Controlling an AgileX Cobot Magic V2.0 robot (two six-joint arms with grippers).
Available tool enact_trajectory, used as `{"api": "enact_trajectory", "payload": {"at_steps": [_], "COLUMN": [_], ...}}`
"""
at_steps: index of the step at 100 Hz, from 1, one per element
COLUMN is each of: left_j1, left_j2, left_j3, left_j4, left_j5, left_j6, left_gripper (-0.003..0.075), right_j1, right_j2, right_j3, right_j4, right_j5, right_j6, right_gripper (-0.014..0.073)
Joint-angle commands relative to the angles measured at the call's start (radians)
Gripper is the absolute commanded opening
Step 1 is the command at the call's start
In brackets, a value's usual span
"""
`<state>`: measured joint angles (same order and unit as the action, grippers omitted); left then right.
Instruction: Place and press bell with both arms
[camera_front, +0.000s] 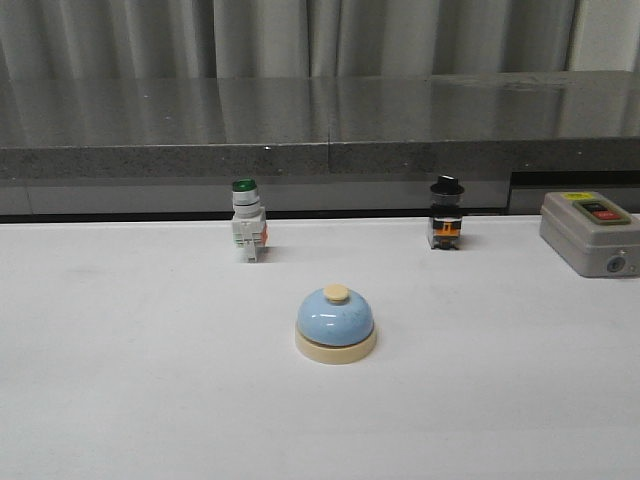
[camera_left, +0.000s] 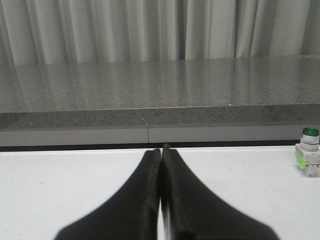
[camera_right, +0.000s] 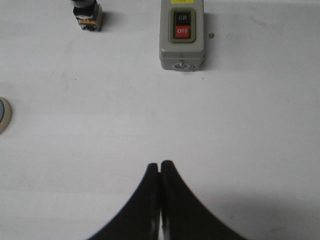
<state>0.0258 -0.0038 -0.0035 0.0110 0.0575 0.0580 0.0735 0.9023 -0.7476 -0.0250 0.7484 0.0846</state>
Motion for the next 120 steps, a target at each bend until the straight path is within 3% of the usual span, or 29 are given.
{"api": "enact_trajectory", "payload": {"at_steps": [1, 29, 74, 120], "left_j1": [0.002, 0.002, 0.002, 0.002], "left_j2": [-0.031, -0.031, -0.031, -0.031], "left_j3": [0.054, 0.054, 0.054, 0.054], "left_j4": [-0.002, -0.002, -0.002, -0.002], "left_j5": [-0.078, -0.078, -0.078, -0.078], "left_j6": [-0.011, -0.011, -0.011, -0.011], "left_gripper": [-0.0018, -0.0018, -0.0018, -0.0018], "right_j1": [-0.004, 0.014, 0.313, 0.481], "right_j2": [0.029, 0.097, 0.453, 0.834], "right_j3": [-0.037, -0.041, -0.255, -0.544], "right_j4": [0.005, 0.106, 0.106, 0.106], "right_j5": [-0.042, -0.086, -0.096, -0.088], "right_j6": [-0.010, -0.012, -0.042, -0.045], "right_gripper": [-0.0059, -0.0060, -0.0060, -0.0060]}}
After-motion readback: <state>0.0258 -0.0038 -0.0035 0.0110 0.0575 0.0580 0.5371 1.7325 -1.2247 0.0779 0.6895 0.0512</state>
